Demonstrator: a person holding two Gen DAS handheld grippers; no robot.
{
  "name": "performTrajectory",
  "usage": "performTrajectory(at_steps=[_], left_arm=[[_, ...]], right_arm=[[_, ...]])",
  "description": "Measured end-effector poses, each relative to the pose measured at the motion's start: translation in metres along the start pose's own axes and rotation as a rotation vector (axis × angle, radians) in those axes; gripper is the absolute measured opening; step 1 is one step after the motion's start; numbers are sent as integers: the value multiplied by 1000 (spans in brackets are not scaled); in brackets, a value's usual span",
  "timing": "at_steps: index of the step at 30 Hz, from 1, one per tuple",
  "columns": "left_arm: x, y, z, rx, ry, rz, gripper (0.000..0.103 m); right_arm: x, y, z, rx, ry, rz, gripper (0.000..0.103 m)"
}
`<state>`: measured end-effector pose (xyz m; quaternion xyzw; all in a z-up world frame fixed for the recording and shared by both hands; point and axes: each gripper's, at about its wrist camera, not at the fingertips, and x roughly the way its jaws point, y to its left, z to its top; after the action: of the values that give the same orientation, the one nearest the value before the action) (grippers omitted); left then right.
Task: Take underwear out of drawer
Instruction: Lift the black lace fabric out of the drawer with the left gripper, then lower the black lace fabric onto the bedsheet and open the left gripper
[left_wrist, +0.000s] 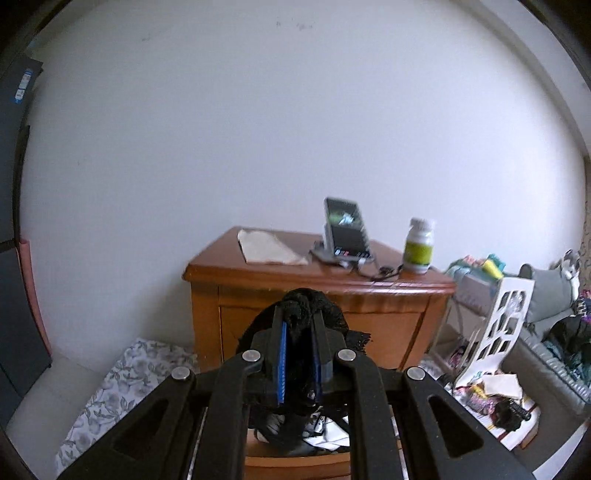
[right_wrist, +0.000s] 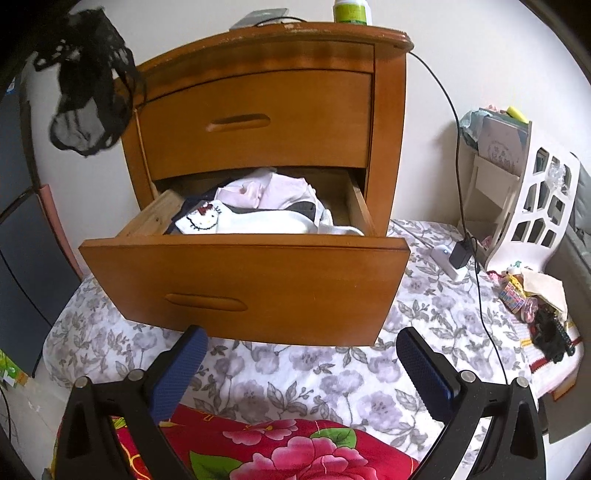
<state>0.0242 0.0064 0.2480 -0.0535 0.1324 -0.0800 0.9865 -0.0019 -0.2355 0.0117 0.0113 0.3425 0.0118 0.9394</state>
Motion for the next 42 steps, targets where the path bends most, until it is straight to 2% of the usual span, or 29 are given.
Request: performTrajectory(at_steps=[5, 10, 15, 24, 35, 42], left_arm=[[-38, -4, -2, 12, -44, -6, 11], [-56, -2, -14, -3, -29, -13, 11], [-62, 3, -41, -36, 4, -8, 11], [-53, 13, -86, -103, 108, 7, 11], [-9, 7, -152, -125, 334, -14, 11], [19, 2, -186, -128, 442, -18, 11]], right_arm=[[-11, 1, 1, -1, -18, -4, 103], [-23, 4, 2, -10, -38, -3, 103], [-32, 8, 3, -13, -57, -4, 103], [-40, 10, 3, -16, -65, -13, 103], [-36, 13, -1, -32, -46, -7, 103], [-29, 11, -4, -33, -24, -12, 103]])
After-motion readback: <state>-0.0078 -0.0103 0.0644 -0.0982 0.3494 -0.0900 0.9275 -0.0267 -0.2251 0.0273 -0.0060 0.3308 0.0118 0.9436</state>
